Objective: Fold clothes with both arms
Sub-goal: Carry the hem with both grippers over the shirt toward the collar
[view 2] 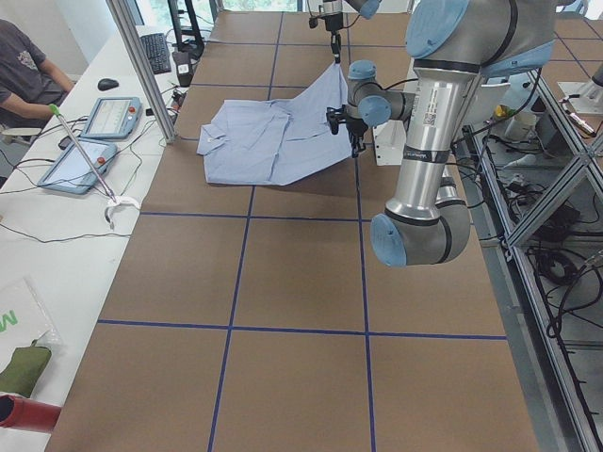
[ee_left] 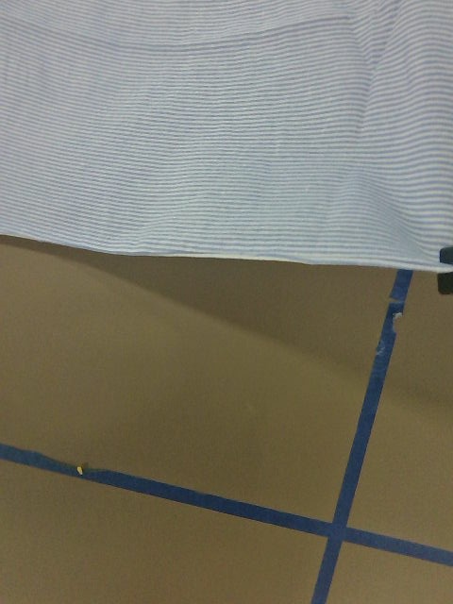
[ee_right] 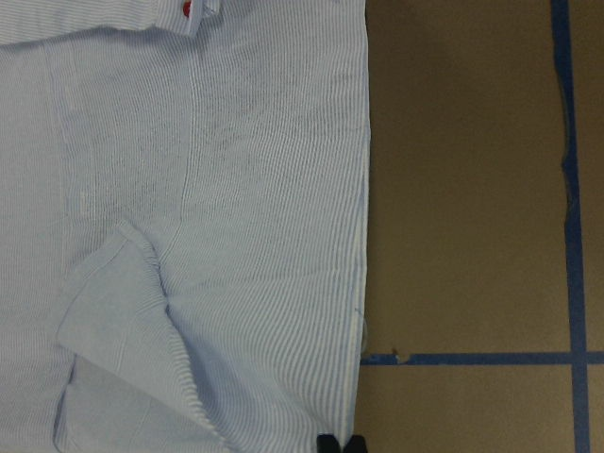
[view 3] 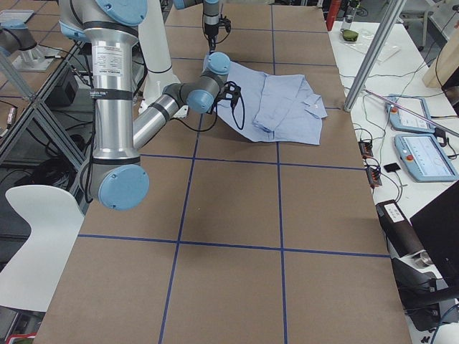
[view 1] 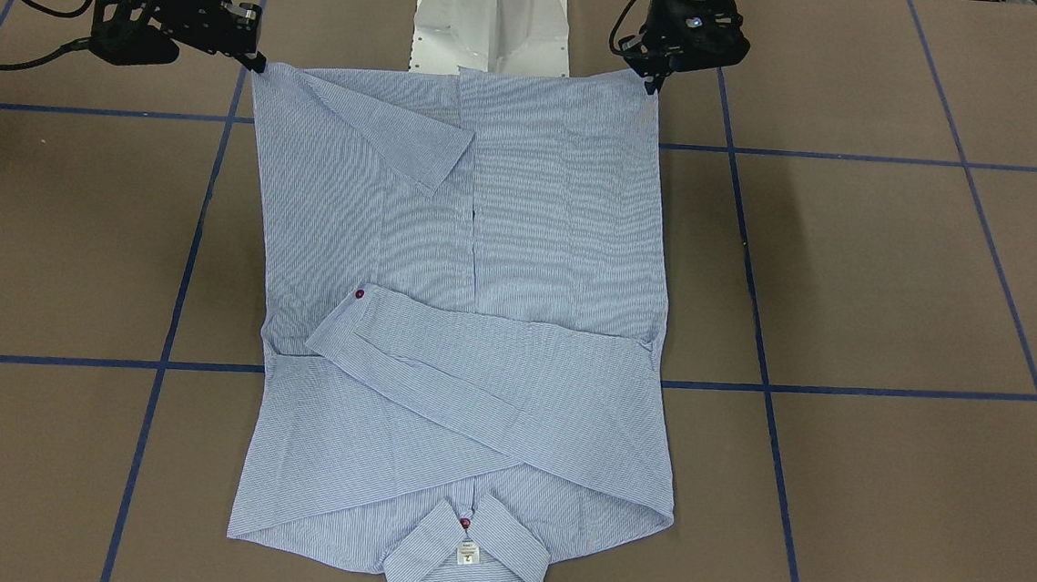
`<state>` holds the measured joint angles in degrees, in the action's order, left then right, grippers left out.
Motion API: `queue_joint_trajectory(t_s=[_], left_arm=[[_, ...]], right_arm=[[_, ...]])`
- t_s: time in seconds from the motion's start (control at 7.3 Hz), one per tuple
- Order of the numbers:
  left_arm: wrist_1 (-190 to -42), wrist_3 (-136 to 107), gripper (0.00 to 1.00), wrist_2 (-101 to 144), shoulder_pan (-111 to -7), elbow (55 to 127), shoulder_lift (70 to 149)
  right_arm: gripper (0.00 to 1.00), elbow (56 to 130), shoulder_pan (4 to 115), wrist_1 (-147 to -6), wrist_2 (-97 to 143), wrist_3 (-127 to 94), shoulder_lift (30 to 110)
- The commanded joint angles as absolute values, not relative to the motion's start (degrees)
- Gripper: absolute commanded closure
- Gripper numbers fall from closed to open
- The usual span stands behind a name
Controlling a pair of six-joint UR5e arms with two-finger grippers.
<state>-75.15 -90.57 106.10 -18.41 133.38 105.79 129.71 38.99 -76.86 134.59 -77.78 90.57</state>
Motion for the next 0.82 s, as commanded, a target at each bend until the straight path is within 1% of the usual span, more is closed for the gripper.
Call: queue_joint_trajectory(t_s=[0.0,0.41,0.69], left_arm=[[-74.36,-90.70,1.00,109.24,-17.76,136.05,106.79],[-73.04,-90.88,1.00,110.57,-12.76,138.24,106.79],[-71.81,-90.70,1.00,110.57,-13.53,138.26,106.87]], right_arm=[[1.00,130.08,38.15,-76.90,139.47,-77.78,91.84],[1.00,134.11,35.78,-76.82,143.51,-77.78,96.14],[1.00,133.77,37.69,-76.82,143.53,-77.70,95.37]])
